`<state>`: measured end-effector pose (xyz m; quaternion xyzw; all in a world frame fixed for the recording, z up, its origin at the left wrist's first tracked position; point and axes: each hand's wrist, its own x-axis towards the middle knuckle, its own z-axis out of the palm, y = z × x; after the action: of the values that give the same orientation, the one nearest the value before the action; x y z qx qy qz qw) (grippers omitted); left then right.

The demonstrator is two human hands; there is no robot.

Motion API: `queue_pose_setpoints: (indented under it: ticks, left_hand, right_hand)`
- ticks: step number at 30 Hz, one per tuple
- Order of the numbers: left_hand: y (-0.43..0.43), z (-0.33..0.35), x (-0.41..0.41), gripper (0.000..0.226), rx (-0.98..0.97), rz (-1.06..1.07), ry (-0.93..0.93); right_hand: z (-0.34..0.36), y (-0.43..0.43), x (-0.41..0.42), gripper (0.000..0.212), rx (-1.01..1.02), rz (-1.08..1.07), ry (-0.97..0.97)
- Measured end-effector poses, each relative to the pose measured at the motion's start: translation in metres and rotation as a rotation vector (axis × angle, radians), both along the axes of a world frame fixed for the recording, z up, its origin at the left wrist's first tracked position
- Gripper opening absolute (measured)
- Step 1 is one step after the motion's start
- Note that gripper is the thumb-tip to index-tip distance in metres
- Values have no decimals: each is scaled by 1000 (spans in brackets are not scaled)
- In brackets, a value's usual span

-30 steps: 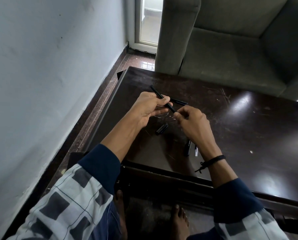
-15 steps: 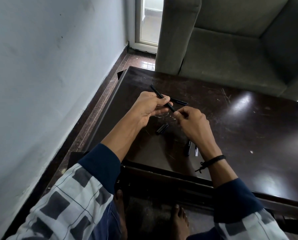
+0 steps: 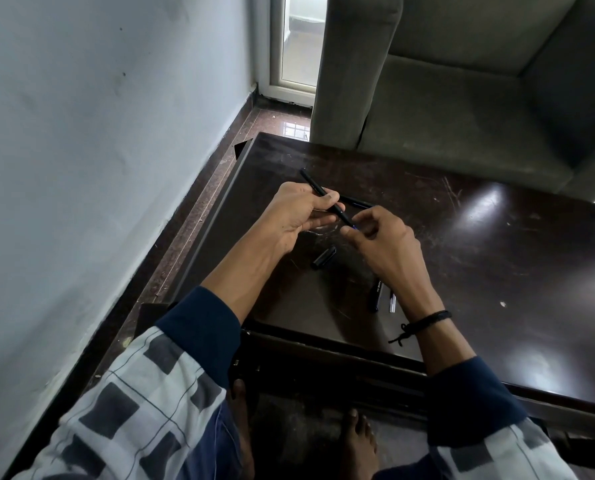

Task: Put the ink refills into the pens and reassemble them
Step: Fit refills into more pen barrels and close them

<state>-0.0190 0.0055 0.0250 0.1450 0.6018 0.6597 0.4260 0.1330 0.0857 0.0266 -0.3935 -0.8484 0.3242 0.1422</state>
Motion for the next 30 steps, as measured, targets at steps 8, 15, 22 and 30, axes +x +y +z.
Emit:
queue_pose_setpoints:
  ticks: [8, 15, 22, 30]
  left_hand:
    - [0, 1, 4, 11, -12, -18, 14]
    - [-1, 1, 3, 5, -8, -12, 20]
    - [0, 2, 5, 12, -26, -35, 33]
    - [1, 0, 0, 12, -17, 2, 34]
  right_hand:
    - [-1, 1, -1, 11, -17, 15, -35]
    - [-1, 0, 0, 12, 7, 21, -18]
    - [-1, 3, 1, 14, -7, 32, -54]
    - [-3, 3, 0, 25, 25, 37, -72]
